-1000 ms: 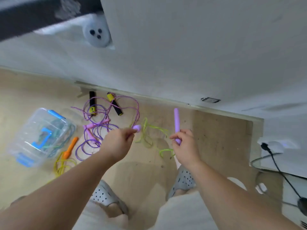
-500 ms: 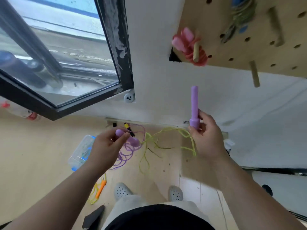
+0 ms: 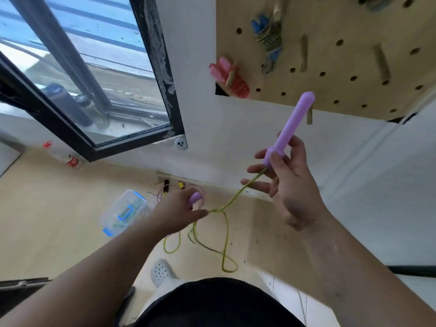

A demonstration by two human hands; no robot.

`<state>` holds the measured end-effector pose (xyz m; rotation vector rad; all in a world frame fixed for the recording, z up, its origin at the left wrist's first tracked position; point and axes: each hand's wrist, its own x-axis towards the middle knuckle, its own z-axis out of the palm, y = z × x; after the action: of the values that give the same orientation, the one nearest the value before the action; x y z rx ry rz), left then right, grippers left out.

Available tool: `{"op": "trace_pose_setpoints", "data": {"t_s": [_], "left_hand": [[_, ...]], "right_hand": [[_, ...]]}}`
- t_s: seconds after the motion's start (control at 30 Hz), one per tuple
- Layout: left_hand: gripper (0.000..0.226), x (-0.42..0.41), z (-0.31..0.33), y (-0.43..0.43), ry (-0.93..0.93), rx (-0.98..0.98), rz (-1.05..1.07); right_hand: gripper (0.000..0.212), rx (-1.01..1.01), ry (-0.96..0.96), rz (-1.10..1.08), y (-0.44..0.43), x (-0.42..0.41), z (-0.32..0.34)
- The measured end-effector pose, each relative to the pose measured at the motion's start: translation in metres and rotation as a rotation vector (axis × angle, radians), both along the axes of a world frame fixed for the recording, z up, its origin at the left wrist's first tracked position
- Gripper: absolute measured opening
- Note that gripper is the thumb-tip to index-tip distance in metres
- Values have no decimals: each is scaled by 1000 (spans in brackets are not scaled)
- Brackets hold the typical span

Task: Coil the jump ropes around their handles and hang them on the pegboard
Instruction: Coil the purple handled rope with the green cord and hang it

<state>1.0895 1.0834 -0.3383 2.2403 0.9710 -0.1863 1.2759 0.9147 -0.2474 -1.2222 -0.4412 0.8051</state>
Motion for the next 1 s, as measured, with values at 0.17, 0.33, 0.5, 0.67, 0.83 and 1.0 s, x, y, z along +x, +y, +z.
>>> {"op": "trace_pose_setpoints", "data": {"t_s": [0.17, 0.33, 0.5, 0.67, 0.83, 1.0], "left_hand": [[21, 20, -26, -51, 175, -211, -121], [19, 41, -16, -80, -76, -466, 167], [17, 57, 24, -90, -260, -642, 234], [20, 64, 67, -97, -397, -732, 271], [21, 65, 89, -96, -248, -414, 6], [14, 62, 106, -97, -227, -138, -143]], "right_hand": [[24, 123, 183, 10, -24, 1, 22], [23, 74, 125, -89, -69, 24, 24], [13, -119, -55, -165, -119, 33, -6], [15, -468, 3, -73, -142, 10, -62], [83, -636, 139, 18, -128, -5, -80], [52, -721, 16, -357, -116, 3, -61]]}}
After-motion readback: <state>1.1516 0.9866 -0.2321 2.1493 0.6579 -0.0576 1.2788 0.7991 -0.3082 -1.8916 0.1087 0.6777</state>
